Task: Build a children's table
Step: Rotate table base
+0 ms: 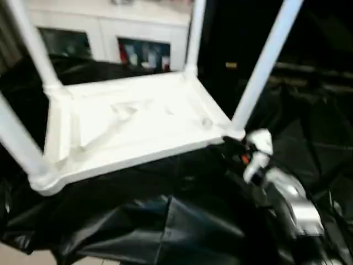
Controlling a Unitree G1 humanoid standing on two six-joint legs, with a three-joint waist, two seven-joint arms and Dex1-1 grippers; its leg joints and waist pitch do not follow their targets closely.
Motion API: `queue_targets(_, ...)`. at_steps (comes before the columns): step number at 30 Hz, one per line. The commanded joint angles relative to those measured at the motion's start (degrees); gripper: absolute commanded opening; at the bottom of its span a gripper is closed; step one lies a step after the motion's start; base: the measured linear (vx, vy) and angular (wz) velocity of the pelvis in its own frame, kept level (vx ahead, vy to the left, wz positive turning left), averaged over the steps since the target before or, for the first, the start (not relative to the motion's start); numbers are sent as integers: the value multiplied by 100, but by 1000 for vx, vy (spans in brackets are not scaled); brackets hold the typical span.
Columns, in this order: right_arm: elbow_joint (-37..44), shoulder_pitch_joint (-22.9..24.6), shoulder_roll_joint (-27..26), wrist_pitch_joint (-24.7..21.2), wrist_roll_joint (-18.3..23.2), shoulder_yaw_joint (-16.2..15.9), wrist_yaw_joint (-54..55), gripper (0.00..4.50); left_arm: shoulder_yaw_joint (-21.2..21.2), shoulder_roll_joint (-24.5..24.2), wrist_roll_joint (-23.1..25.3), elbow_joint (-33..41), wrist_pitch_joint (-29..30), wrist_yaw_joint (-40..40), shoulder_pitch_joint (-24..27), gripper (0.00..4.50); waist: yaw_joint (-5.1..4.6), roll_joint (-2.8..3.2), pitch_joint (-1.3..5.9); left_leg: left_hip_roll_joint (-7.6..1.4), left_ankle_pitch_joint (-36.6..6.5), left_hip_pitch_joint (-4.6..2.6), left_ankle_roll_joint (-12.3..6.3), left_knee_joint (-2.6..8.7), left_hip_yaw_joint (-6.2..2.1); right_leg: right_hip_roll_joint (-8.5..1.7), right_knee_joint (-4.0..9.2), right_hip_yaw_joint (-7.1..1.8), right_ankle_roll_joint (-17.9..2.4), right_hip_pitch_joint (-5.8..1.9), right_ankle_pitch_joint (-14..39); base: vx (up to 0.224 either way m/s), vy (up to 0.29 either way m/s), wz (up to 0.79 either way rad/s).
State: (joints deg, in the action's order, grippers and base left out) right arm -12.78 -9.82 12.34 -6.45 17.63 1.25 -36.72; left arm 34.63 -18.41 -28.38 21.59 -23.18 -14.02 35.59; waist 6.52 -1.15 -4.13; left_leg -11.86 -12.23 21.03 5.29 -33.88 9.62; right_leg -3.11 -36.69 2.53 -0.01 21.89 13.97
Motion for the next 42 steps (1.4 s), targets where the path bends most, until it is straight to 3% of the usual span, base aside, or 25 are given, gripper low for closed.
queue_targets(1,319,96,8,-126,72,-28,53,303,382,-209,-86,535,492,509,-108,447,-17,90,147,-178,-1626,-14,29,521,-82,-382,606,-297,-501,-90,1495,0,0,0)
queue_targets(2,332,108,2,-137,69,-38,50,303,404,-252,-141,607,590,575,-118,447,-28,64,134,-173,-1592,-4,11,519,-81,-374,603,-296,-501,-86,1453,0,0,0)
queue_targets(4,310,121,-41,-147,-43,-138,33,303,365,-546,-276,941,1093,717,-175,447,-54,98,157,-162,-1463,3,24,511,-92,-348,542,-281,-536,-98,1219,0,0,0)
queue_targets(5,300,120,-52,-137,-68,-155,37,303,332,-580,-273,978,1156,692,-156,447,-46,143,185,-155,-1422,-20,14,498,-97,-348,539,-282,-560,-94,1122,0,0,0)
queue_targets(8,327,113,-108,-132,-123,-175,124,303,116,-593,-208,990,1252,623,-71,447,-106,137,229,-162,-1020,-18,-10,473,-84,-325,474,-273,-682,-133,260,23,13,-1)
queue_targets(10,310,44,-125,-176,-99,-173,147,303,-42,-554,-28,899,1549,696,-219,447,-125,138,301,-145,-591,-42,-45,408,-66,-294,406,-260,-775,-169,-629,0,0,0)
queue_targets(13,204,-92,-98,-156,-138,-204,141,303,-140,-524,-53,843,1982,850,-431,447,-121,134,320,-109,-385,-53,-51,365,-42,-294,371,-258,-827,-194,-1122,0,0,0)
queue_targets(16,161,-186,-65,-173,-147,-218,105,303,-120,-487,-89,838,2108,1000,-465,447,-120,124,329,-114,-543,-55,-25,373,-38,-305,381,-258,-845,-217,-967,0,0,0)
queue_targets(19,101,-233,-30,-167,-169,-245,48,303,-177,-448,-186,869,2098,925,-414,447,-106,117,303,-129,-846,-65,4,397,-33,-331,424,-275,-864,-208,-435,0,0,0)
queue_targets(21,-102,-317,-36,-89,-237,-295,23,303,-389,-423,-671,866,2359,683,-488,447,-94,109,283,-132,-960,-70,13,410,-30,-336,437,-280,-879,-188,-197,0,0,0)
queue_targets(22,-175,-358,-50,-70,-264,-320,27,303,-458,-430,-675,818,2473,588,-533,447,-99,83,273,-134,-1026,-73,23,421,-21,-334,449,-282,-899,-174,-8,0,0,0)
queue_targets(25,-375,-492,-126,-20,-316,-391,23,303,-651,-465,-789,626,2646,271,-674,447,-85,102,261,-131,-1116,-89,20,429,-21,-354,479,-294,-872,-147,390,0,0,0)
queue_targets(26,-530,-600,-166,-13,-356,-429,23,303,-749,-479,-841,546,2679,147,-766,447,-76,63,261,-146,-1096,-80,17,439,-31,-371,476,-300,-836,-159,498,0,0,0)
queue_targets(29,-898,-825,-207,74,-544,-511,93,303,-898,-498,-1002,419,2850,-11,-920,447,-76,39,261,-137,-1073,-100,39,429,-13,-357,486,-302,-851,-132,567,0,0,0)
queue_targets(32,-1643,-1281,-328,253,-757,-581,212,303,-1129,-658,-1213,117,3101,-508,-1061,447,-66,-34,255,-130,-1111,-105,56,432,2,-357,477,-299,-861,-104,692,0,0,0)
queue_targets(33,-2023,-1516,-369,280,-875,-632,332,303,-1177,-746,-1257,-95,3230,-749,-1147,447,-42,6,261,-131,-1150,-117,72,438,-1,-358,473,-297,-847,-98,762,0,0,0)
queue_targets(34,-2082,-1552,-376,285,-894,-641,352,303,-1183,-759,-1263,-130,3250,-785,-1161,447,-27,-64,260,-126,-1070,-109,60,442,-2,-368,454,-300,-842,-101,778,0,0,0)
queue_targets(35,-2238,-1645,-386,301,-947,-663,415,303,-1190,-789,-1278,-236,3306,-869,-1208,447,-16,-64,265,-127,-1087,-132,63,443,14,-359,470,-298,-834,-82,795,0,0,0)
queue_targets(36,-2535,-1818,-424,290,-1036,-687,537,303,-1149,-889,-1288,-549,3376,-1043,-1376,447,-21,-118,262,-139,-1102,-133,76,451,18,-362,469,-296,-821,-82,785,0,0,0)
queue_targets(37,-2535,-1818,-424,290,-1036,-687,537,303,-1149,-889,-1288,-549,3376,-1043,-1376,447,-2,-71,274,-135,-1099,-136,127,459,8,-366,451,-294,-799,-87,731,0,0,0)
queue_targets(38,-2608,-1865,-425,290,-1055,-682,552,303,-1146,-920,-1307,-616,3422,-1083,-1431,447,-29,-205,264,-139,-1070,-121,107,461,24,-356,461,-294,-775,-106,666,0,0,0)
queue_targets(39,-2654,-1943,-436,281,-1062,-658,570,303,-1118,-1060,-1575,-704,3648,-1331,-1543,447,-6,-123,275,-142,-1099,-120,173,475,-5,-377,429,-292,-762,-113,610,0,0,0)
queue_targets(40,-2688,-1986,-441,287,-1053,-632,560,303,-1115,-1134,-1694,-713,3757,-1442,-1583,447,-20,-185,263,-133,-1007,-137,173,463,9,-354,398,-288,-777,-93,418,0,0,0)
queue_targets(42,-2691,-2020,-438,314,-1033,-586,552,303,-1140,-1301,-2041,-544,4043,-1721,-1597,447,-31,-146,243,-134,-1139,-148,253,482,6,-336,392,-276,-804,-79,309,0,0,0)
